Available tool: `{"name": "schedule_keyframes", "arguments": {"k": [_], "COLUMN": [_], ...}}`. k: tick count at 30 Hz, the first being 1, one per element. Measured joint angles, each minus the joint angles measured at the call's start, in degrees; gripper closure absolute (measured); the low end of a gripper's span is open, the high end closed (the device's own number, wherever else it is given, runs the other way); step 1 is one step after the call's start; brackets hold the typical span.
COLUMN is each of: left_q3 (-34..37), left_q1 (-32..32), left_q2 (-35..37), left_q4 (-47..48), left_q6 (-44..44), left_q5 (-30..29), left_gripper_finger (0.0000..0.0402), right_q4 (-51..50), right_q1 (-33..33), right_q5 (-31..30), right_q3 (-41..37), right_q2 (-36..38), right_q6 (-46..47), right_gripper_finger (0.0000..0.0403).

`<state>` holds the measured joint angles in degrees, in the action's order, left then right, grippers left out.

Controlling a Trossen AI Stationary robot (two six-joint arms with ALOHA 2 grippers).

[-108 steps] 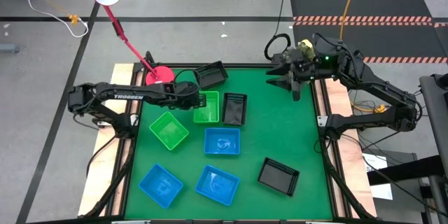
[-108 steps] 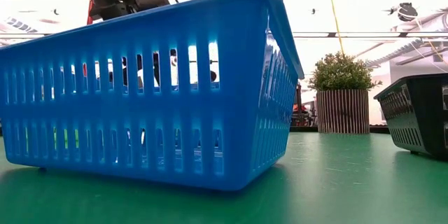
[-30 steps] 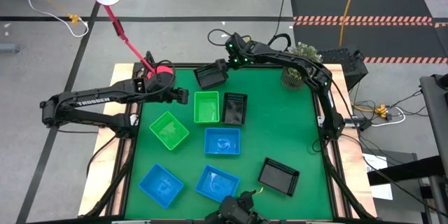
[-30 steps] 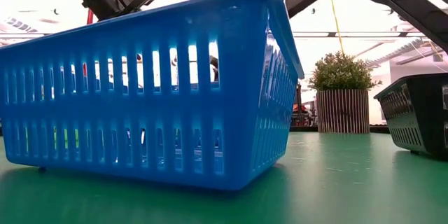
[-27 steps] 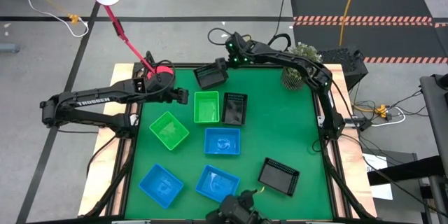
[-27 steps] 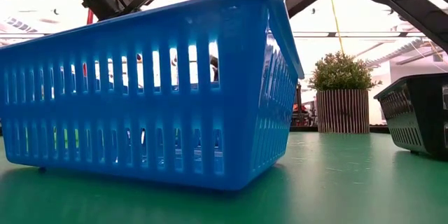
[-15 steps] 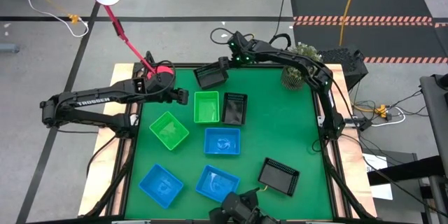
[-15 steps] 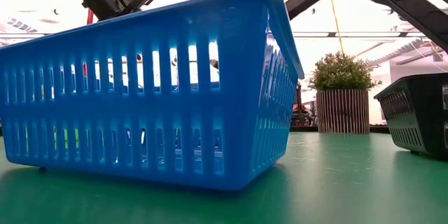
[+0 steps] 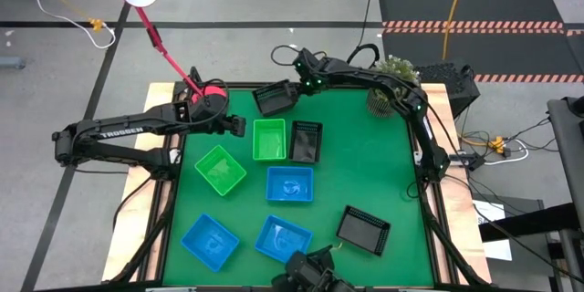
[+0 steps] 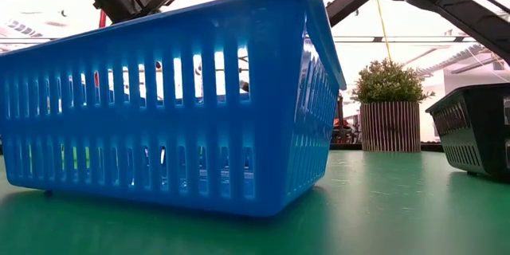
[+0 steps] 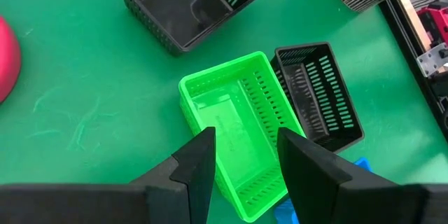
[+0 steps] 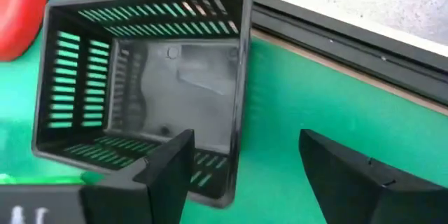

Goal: Stack baskets by color
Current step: Stack the top black bin on top of the middle black bin

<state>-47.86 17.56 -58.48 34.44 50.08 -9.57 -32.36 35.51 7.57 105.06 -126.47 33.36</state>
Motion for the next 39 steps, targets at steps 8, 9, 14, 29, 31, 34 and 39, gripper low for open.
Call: {"name": "schedule_keyframes", "arguments": {"k": [8,9,14,29,31,34,39], "left_q3": [0.0,0.0,0.0,0.0,0.0,0.0,0.0], "left_q1": [-0.2,-0.2,-0.2,-0.2,-0.2,-0.2,-0.2], "left_q2": [0.0,0.0,0.0,0.0,0.0,0.0,0.0], "left_q4": [0.0,0.0,0.0,0.0,0.0,0.0,0.1], "left_q6": [0.4,0.5,1.3,1.4,1.4,1.4,1.2], "left_q5": [0.0,0.0,-0.1,-0.1,-0.1,-0.1,-0.1], "left_gripper_finger": [0.0247,0.0247,0.0247,0.0247,0.0247,0.0247,0.0247], "right_q4": [1.7,1.8,2.3,2.1,3.1,4.6,6.6], "right_q1": [0.0,0.0,0.2,0.1,0.1,-0.1,-0.1], "right_q5": [-1.5,-1.8,-1.9,-1.6,-1.6,-1.6,-1.7], "right_q3": [0.0,0.0,0.0,-3.4,-4.6,-5.0,-5.0], "right_q2": [-1.0,-0.9,-1.0,-1.0,-1.0,-1.0,-0.5], "right_q6": [-0.4,-0.2,0.5,2.0,2.4,2.6,3.3], "right_gripper_finger": [0.0232,0.0247,0.0319,0.0337,0.0345,0.0375,0.0395]}}
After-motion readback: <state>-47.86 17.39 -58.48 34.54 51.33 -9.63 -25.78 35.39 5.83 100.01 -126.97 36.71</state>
